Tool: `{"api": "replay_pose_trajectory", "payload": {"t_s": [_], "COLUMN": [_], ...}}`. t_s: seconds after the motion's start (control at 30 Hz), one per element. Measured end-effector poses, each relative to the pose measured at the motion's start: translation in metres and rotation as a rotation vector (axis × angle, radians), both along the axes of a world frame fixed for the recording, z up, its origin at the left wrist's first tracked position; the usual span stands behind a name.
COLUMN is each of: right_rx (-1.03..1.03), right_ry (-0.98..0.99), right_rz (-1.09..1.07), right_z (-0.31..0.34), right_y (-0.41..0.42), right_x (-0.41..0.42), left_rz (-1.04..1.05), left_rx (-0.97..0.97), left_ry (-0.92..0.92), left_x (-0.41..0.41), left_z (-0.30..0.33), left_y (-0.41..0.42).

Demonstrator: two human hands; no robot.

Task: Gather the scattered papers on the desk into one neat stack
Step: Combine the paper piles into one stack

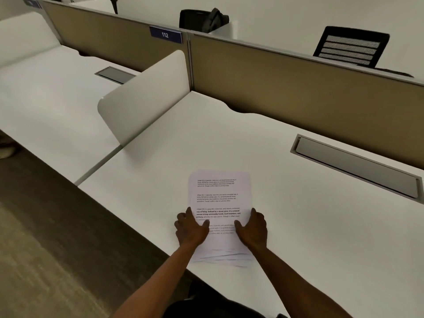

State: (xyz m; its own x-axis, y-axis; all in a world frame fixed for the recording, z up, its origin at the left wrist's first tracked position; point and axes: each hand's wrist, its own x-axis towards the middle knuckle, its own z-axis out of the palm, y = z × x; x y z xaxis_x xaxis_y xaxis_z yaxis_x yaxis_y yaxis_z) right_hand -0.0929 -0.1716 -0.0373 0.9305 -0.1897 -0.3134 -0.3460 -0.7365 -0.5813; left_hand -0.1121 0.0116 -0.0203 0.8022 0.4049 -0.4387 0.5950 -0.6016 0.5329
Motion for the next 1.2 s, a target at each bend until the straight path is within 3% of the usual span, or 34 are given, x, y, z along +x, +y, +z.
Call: {"api": "replay_pose_trajectory", "payload": {"t_s": [0.23,0.4,0.57,0.73,0.97,1.2], "right_rx": [0.022,-0.106,-0.185,-0.184,-0.182,-0.178], "right_ry": [0.021,0.039,0.02,0.018,0.006,0.01], "right_rz": [-0.01,0.129,0.216,0.234,0.236,0.224], "right_z": [0.006,0.005,0.002,0.002,0.001,0.0], "right_y": [-0.006,-0.017,-0.015,-0.014,-0.013,-0.012], "right_x": [0.008,0.009,0.006,0.007,0.006,0.005], "left_rz": [0.17,0.282,0.269,0.191,0.182,0.279], "left_rx": [-0.187,-0.397,-0.388,-0.224,-0.209,-0.351], "left_ry": [-0.018,-0.027,-0.001,0.046,0.023,0.006], "left_x": [0.007,0.019,0.026,0.025,0.03,0.04], "left_z": [-0.003,-0.001,0.001,0.003,0.008,0.007], "left_y": [0.0,0.009,0.013,0.009,-0.004,0.005]}}
